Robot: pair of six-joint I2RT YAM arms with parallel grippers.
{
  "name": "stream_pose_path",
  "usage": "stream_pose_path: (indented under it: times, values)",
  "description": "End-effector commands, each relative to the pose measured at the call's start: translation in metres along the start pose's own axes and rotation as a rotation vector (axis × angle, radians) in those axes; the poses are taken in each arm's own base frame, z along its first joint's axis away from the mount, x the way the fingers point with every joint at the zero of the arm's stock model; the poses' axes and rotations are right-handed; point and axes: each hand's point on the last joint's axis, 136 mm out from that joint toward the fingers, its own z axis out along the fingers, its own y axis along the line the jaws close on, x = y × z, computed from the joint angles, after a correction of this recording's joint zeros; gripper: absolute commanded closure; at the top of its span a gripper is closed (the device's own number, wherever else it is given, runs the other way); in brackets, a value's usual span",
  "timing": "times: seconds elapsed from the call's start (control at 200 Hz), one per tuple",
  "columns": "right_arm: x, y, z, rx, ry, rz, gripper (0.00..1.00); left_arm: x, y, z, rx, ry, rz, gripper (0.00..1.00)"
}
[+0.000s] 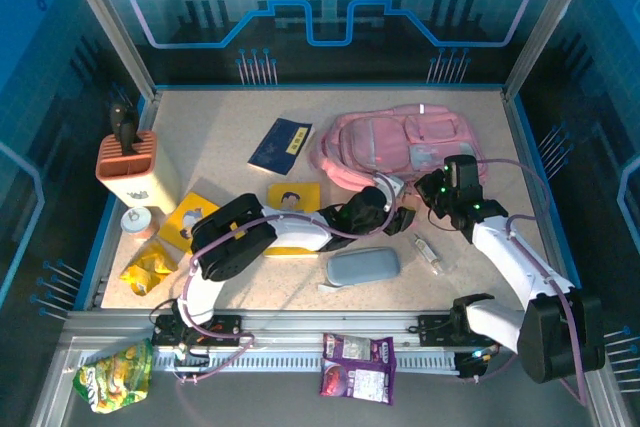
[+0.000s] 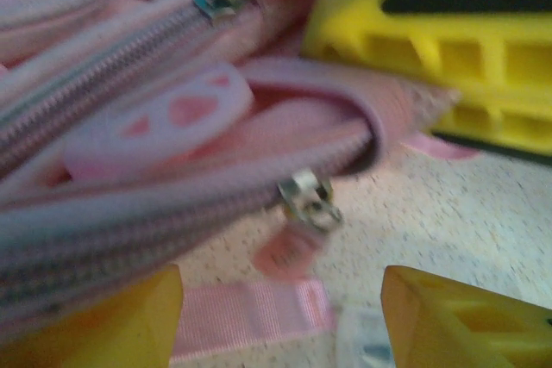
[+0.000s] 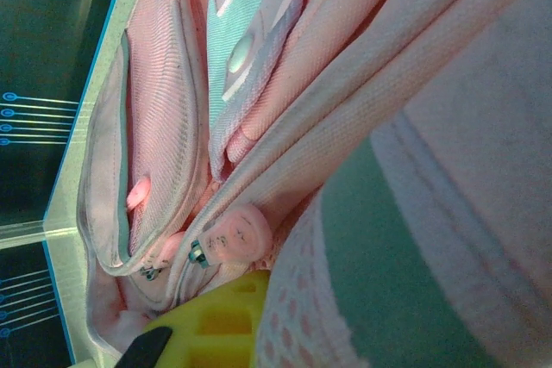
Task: Pack books, pencil case, and school supplies into a backpack
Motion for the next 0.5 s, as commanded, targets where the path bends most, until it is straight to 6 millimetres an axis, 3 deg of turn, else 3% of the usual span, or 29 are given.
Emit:
stream_pose_path:
  times: [0.0, 0.315, 0.495]
  values:
    - [-0.003, 0.034, -0.013, -0.115, -0.022, -0.015, 1.0, -0.022, 0.006, 0.008, -0.07, -0.071, -0.026, 0.43]
    - [0.003, 0.026, -0.008, -0.103, -0.01, -0.014, 1.0, -0.026, 0.004, 0.021, -0.07, -0.088, -0.041, 0.63]
    - [0.005, 0.02, -0.003, -0.088, -0.002, -0.017, 1.0, -0.04, -0.006, 0.015, -0.029, -0.11, -0.053, 0.84]
